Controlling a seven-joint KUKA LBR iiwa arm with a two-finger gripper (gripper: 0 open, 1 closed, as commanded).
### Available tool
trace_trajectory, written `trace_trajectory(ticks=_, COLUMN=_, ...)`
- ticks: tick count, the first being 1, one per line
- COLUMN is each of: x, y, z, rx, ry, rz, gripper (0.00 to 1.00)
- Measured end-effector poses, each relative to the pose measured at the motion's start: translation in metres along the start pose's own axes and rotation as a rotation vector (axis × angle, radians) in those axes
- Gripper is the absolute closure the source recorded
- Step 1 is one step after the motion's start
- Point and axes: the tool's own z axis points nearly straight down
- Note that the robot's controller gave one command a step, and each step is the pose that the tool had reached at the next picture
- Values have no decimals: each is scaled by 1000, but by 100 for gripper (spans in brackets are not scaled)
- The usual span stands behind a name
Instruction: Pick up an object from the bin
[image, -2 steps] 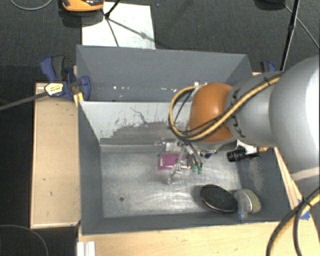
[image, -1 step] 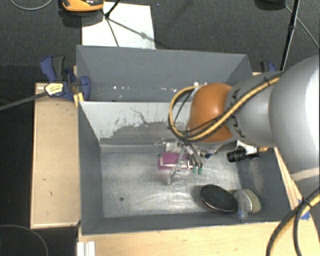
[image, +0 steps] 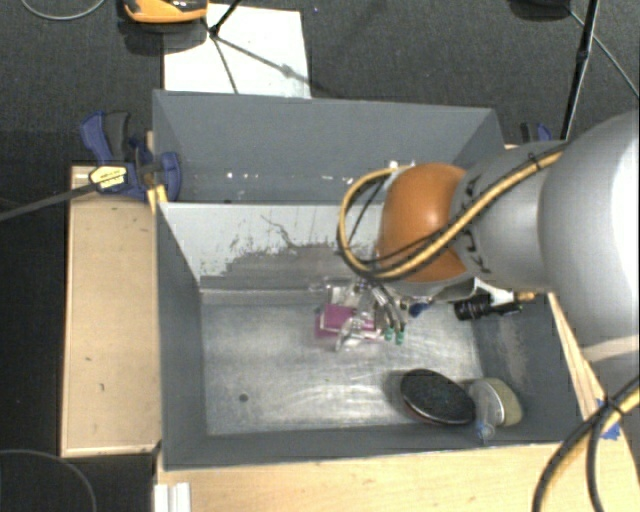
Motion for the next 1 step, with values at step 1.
trace_trajectory(ticks=1, x=-3, y=1, z=-84, rx=1, ry=1, rz=-2, gripper=100)
